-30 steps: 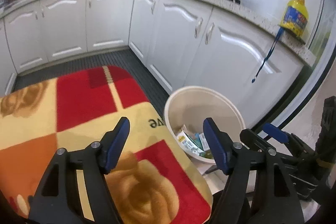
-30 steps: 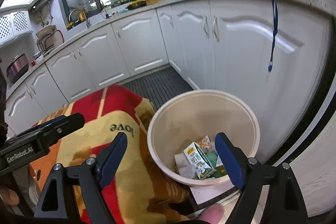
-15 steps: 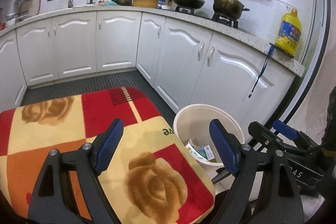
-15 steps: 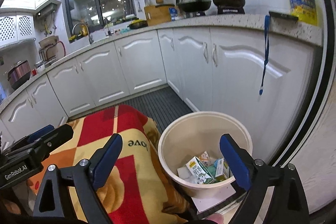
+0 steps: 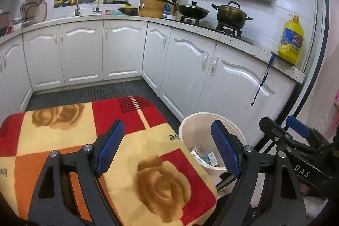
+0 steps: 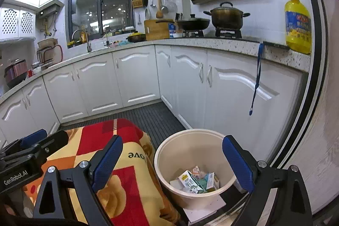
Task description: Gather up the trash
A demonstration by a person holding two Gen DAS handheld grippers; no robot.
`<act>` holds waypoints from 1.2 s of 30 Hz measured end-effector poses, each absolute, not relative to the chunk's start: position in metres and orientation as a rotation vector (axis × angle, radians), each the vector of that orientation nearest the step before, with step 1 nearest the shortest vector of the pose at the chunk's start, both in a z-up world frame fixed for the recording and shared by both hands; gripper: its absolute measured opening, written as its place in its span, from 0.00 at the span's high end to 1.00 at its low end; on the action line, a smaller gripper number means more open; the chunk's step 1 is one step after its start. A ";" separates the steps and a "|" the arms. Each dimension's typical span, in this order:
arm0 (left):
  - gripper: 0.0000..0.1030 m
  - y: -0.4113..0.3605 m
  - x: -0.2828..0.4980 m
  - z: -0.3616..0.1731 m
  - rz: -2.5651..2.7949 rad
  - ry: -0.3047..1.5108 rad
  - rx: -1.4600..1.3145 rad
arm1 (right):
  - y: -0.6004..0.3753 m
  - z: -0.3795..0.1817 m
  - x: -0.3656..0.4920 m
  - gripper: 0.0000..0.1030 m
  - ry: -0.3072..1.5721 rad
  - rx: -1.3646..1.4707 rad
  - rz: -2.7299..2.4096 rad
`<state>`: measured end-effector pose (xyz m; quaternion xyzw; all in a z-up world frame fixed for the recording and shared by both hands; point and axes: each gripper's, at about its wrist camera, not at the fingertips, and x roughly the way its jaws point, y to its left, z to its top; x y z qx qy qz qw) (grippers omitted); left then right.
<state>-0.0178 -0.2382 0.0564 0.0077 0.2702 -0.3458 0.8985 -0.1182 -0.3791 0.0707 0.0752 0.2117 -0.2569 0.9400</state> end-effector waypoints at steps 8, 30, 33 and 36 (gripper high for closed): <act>0.19 -0.231 -0.024 0.063 -0.690 0.522 0.026 | -0.369 0.079 -0.118 0.09 0.413 0.135 -0.525; 0.19 -0.220 -0.021 0.064 -0.618 0.497 0.054 | -0.362 0.075 -0.109 0.07 0.416 0.133 -0.495; 0.19 -0.221 -0.021 0.063 -0.613 0.497 0.053 | -0.361 0.074 -0.108 0.07 0.417 0.133 -0.492; 0.19 -0.221 -0.021 0.063 -0.609 0.496 0.055 | -0.360 0.074 -0.108 0.07 0.416 0.133 -0.493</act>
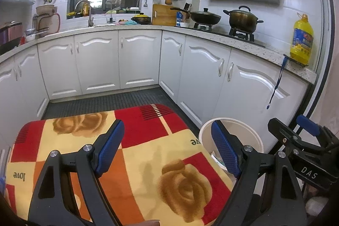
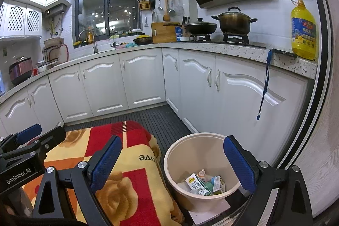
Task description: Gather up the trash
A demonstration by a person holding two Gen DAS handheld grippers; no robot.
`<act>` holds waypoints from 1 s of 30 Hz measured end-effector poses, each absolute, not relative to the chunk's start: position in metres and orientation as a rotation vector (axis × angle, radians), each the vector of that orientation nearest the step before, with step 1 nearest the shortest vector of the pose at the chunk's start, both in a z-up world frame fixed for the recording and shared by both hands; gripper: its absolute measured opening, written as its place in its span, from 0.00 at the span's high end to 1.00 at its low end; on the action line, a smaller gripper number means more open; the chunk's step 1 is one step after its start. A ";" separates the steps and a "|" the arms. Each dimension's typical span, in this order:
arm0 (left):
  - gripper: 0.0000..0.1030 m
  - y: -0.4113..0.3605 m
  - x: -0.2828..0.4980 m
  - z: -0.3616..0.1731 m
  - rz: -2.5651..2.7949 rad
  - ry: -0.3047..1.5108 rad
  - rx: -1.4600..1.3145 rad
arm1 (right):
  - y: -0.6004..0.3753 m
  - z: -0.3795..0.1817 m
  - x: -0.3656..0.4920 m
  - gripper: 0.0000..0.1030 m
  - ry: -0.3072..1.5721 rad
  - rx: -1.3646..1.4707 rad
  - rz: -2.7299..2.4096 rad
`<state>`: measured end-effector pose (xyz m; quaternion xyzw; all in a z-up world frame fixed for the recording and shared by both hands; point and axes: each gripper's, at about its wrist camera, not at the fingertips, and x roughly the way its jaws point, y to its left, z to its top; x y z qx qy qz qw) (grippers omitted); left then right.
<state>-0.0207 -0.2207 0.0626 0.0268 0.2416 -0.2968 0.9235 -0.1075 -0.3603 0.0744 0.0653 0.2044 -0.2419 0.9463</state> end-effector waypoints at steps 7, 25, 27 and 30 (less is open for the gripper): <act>0.19 -0.221 -0.021 0.061 -0.605 0.489 0.062 | -0.364 0.072 -0.107 0.07 0.421 0.148 -0.495; 0.19 -0.226 -0.025 0.058 -0.615 0.487 0.083 | -0.371 0.067 -0.107 0.07 0.435 0.151 -0.499; 0.19 -0.227 -0.025 0.057 -0.617 0.487 0.085 | -0.371 0.067 -0.107 0.07 0.435 0.148 -0.501; 0.19 -0.227 -0.025 0.057 -0.616 0.488 0.084 | -0.371 0.067 -0.108 0.06 0.432 0.151 -0.499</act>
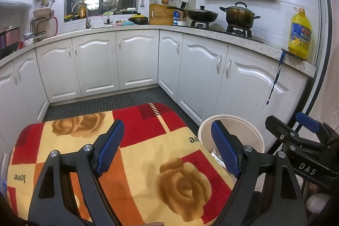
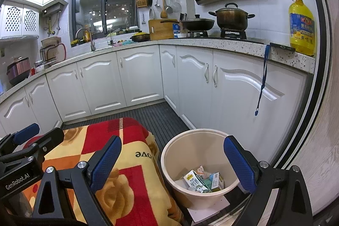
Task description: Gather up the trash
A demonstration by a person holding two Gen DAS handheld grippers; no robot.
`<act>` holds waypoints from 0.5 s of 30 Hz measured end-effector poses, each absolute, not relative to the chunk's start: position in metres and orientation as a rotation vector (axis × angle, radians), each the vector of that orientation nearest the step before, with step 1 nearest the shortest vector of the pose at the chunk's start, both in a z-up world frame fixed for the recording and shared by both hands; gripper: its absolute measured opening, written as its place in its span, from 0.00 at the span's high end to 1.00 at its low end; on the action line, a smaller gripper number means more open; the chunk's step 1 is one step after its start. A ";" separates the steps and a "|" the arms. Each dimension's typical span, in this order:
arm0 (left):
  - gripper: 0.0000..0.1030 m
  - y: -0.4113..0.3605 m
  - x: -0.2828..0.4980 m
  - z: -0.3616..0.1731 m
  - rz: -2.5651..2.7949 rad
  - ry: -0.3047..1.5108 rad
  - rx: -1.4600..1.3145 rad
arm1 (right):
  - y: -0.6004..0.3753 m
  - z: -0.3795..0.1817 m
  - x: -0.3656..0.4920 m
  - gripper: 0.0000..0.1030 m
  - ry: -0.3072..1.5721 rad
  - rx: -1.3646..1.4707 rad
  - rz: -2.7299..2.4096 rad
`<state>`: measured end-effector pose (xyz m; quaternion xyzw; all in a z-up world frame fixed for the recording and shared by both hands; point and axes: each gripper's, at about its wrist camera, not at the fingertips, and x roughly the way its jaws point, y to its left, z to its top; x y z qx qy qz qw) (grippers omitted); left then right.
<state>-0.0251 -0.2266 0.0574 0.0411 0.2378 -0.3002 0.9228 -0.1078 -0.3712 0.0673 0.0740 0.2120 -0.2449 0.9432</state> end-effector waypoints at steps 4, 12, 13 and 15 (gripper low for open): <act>0.19 -0.226 -0.024 0.056 -0.617 0.493 0.082 | -0.372 0.068 -0.108 0.05 0.430 0.149 -0.501; 0.19 -0.225 -0.024 0.055 -0.624 0.502 0.093 | -0.371 0.068 -0.108 0.05 0.431 0.148 -0.502; 0.19 -0.225 -0.025 0.055 -0.626 0.502 0.094 | -0.371 0.068 -0.108 0.05 0.431 0.147 -0.503; 0.19 -0.225 -0.025 0.055 -0.631 0.503 0.096 | -0.371 0.068 -0.108 0.05 0.430 0.147 -0.503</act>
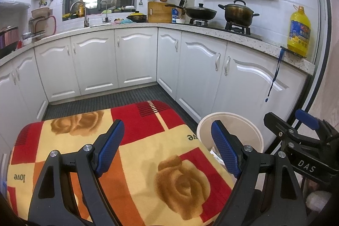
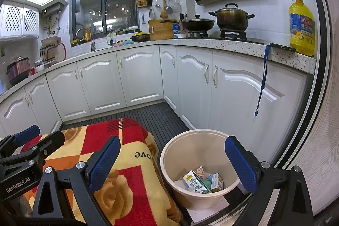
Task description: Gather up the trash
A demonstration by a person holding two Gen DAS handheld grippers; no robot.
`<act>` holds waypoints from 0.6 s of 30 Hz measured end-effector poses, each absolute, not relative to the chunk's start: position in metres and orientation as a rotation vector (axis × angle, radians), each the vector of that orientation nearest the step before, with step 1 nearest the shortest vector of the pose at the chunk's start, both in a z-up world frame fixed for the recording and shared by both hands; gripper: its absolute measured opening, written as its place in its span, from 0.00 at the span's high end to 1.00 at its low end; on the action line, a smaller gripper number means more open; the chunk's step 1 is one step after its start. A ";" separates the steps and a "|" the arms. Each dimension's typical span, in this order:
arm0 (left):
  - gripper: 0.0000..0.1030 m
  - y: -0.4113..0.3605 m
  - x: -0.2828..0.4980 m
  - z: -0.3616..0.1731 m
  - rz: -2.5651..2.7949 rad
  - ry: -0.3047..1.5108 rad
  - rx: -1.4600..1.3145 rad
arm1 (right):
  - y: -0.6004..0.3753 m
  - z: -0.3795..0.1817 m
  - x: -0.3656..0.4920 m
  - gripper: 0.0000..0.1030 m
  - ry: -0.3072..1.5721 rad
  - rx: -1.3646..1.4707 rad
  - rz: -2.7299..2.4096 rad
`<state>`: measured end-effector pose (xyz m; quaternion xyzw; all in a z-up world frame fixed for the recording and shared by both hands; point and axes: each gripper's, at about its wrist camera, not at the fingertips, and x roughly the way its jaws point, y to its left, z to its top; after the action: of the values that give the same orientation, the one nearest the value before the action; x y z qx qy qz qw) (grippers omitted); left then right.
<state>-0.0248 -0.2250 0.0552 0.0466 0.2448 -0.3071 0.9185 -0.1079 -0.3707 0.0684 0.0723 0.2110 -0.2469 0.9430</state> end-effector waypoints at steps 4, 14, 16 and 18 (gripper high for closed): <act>0.19 -0.225 -0.025 0.056 -0.645 0.501 0.095 | -0.373 0.068 -0.107 0.05 0.430 0.147 -0.504; 0.19 -0.226 -0.027 0.058 -0.638 0.491 0.115 | -0.375 0.067 -0.107 0.05 0.430 0.147 -0.504; 0.19 -0.227 -0.028 0.058 -0.632 0.489 0.123 | -0.375 0.067 -0.107 0.05 0.430 0.147 -0.504; 0.19 -0.228 -0.029 0.058 -0.627 0.488 0.133 | -0.375 0.067 -0.107 0.05 0.431 0.147 -0.504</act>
<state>-0.0288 -0.2285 0.0579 0.0645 0.2373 -0.3050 0.9200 -0.1073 -0.3752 0.0668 0.0723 0.2116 -0.2473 0.9428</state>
